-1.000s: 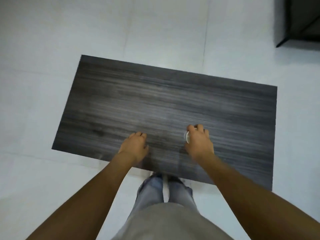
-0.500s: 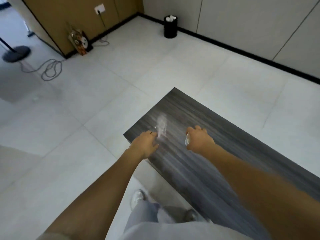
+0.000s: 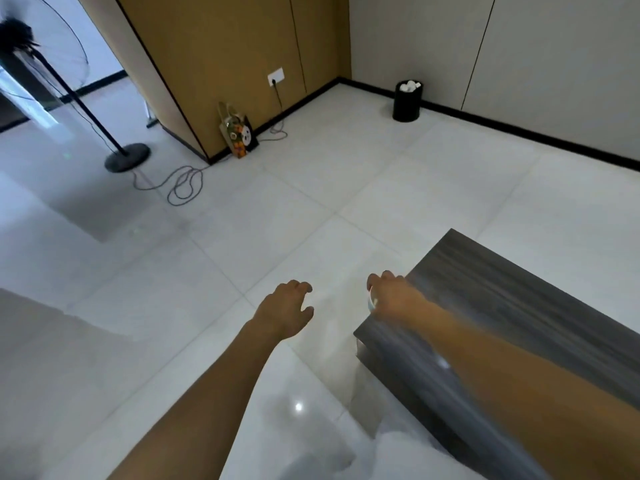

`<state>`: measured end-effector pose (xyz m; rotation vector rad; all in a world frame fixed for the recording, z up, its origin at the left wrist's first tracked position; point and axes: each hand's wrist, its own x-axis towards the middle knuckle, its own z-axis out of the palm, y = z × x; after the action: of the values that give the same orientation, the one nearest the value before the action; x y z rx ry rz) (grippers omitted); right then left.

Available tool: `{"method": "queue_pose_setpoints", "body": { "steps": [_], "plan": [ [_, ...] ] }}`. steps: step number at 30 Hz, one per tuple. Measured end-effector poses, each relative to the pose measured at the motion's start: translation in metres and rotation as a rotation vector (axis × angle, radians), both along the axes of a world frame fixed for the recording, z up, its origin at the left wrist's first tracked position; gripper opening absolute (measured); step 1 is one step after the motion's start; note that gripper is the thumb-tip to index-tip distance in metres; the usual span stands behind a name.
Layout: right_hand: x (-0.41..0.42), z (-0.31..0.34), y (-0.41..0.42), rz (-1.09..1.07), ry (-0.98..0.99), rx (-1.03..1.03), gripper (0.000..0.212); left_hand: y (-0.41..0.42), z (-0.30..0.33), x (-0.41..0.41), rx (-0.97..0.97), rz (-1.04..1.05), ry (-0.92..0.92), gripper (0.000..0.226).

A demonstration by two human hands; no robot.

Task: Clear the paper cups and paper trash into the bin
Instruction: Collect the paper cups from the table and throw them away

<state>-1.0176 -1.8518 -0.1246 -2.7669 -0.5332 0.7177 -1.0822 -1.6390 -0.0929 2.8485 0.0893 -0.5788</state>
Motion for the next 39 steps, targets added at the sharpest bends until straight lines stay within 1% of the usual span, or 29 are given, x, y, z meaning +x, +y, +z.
{"method": "queue_pose_setpoints", "body": {
  "steps": [2,5,10,14,19,24,29,34,39],
  "plan": [
    [0.017,0.001,0.021,0.002,0.024,-0.011,0.044,0.02,0.001,0.021,-0.003,-0.001,0.006,0.048],
    [0.066,-0.005,0.058,-0.003,0.016,-0.018,0.046,0.052,-0.006,0.074,-0.014,-0.019,0.005,0.048],
    [0.177,-0.018,0.108,-0.054,-0.011,-0.013,0.048,0.091,-0.024,0.196,-0.001,-0.073,0.04,0.047],
    [0.267,-0.015,0.14,-0.077,-0.034,-0.017,0.046,0.116,-0.024,0.296,-0.016,-0.108,0.065,0.048],
    [0.363,-0.004,0.159,-0.116,-0.074,-0.055,0.045,0.139,-0.02,0.406,-0.035,-0.162,0.069,0.047],
    [0.46,-0.005,0.172,-0.171,-0.056,-0.117,0.046,0.155,-0.032,0.514,-0.061,-0.242,0.107,0.048],
    [0.576,-0.013,0.195,-0.226,-0.069,-0.164,0.046,0.179,-0.041,0.645,-0.087,-0.311,0.097,0.048],
    [0.688,-0.006,0.221,-0.269,-0.068,-0.168,0.044,0.202,-0.028,0.778,-0.081,-0.378,0.09,0.047],
    [0.784,-0.005,0.227,-0.315,-0.046,-0.156,0.043,0.197,-0.025,0.886,-0.088,-0.435,0.091,0.047]
  ]
}}
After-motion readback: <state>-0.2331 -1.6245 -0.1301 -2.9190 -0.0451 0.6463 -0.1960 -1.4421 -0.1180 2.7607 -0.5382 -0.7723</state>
